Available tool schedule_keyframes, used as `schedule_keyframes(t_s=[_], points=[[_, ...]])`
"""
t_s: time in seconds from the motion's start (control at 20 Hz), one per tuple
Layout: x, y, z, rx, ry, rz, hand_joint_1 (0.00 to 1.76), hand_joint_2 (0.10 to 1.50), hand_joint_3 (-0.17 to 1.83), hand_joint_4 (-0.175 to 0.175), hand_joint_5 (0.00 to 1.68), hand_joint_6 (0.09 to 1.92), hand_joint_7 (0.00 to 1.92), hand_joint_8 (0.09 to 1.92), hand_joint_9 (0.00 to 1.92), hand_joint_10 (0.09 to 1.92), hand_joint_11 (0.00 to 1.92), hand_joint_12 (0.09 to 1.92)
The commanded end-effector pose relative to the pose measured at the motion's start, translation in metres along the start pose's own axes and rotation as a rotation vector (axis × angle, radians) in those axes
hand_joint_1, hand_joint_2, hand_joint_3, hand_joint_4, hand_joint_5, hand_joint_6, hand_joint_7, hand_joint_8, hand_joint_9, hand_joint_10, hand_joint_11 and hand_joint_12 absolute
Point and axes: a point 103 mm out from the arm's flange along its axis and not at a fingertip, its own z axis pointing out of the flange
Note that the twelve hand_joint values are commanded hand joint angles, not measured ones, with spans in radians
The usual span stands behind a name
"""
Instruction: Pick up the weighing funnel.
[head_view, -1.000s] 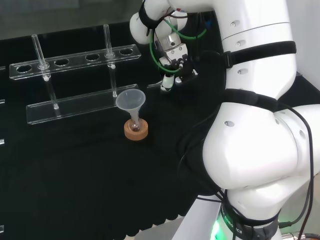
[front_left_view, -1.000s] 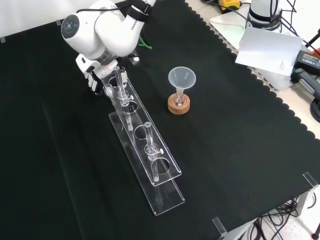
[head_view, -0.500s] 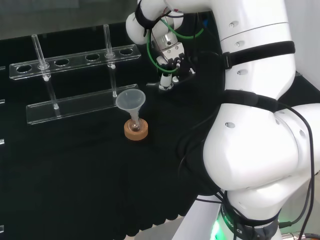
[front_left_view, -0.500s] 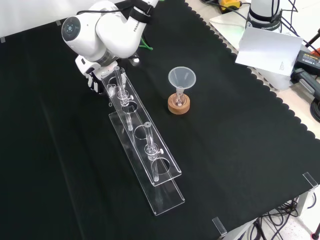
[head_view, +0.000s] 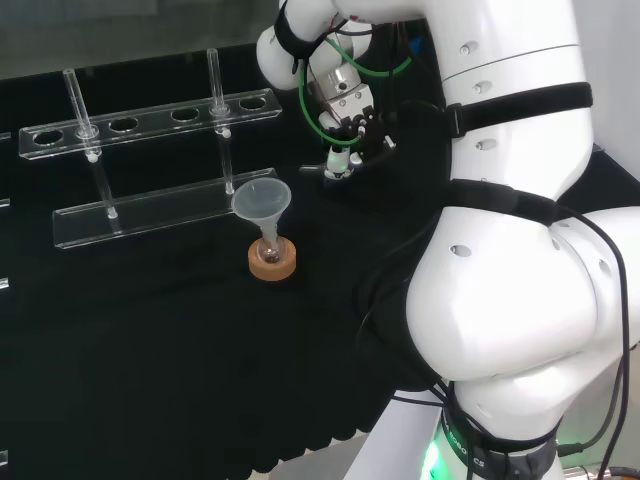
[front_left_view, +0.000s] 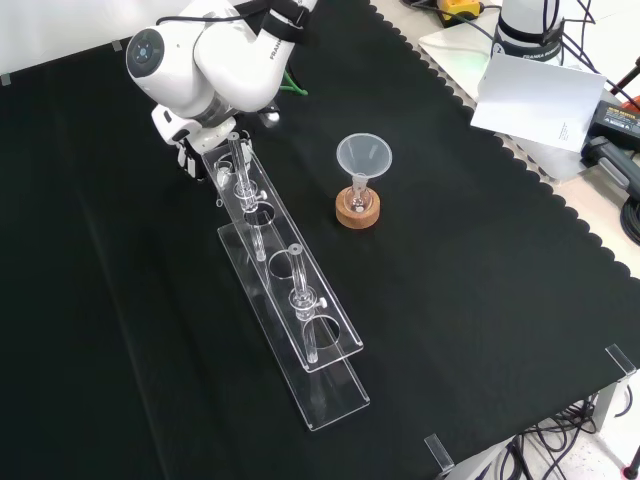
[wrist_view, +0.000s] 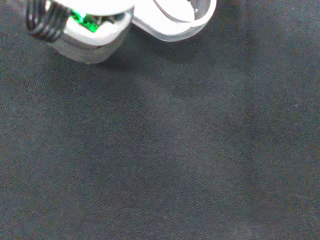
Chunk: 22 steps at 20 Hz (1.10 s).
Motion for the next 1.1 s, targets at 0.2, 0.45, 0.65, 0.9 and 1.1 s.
schedule_keyframes(t_s=[0.2, 0.45, 0.65, 0.9, 1.1], points=[[-0.037, -0.022, -0.027, -0.028, -0.009, 0.038, 1.15, 0.65, 0.62, 0.131, 1.35, 0.51, 0.85, 0.60, 1.16, 0.24, 1.02, 0.93], [-0.064, -0.048, -0.040, -0.027, -0.018, 0.077, 1.15, 0.64, 0.61, 0.147, 1.38, 0.46, 0.84, 0.60, 1.17, 0.21, 1.03, 0.91], [-0.081, -0.074, -0.047, -0.024, -0.028, 0.098, 1.15, 0.65, 0.61, 0.155, 1.38, 0.45, 0.82, 0.59, 1.17, 0.21, 1.03, 0.91], [-0.088, -0.111, -0.057, -0.027, -0.058, 0.109, 1.15, 0.65, 0.61, 0.161, 1.38, 0.45, 0.82, 0.59, 1.18, 0.21, 1.02, 0.91], [-0.088, -0.142, -0.068, -0.035, -0.064, 0.117, 1.15, 0.65, 0.61, 0.165, 1.38, 0.45, 0.82, 0.59, 1.18, 0.20, 1.01, 0.91]])
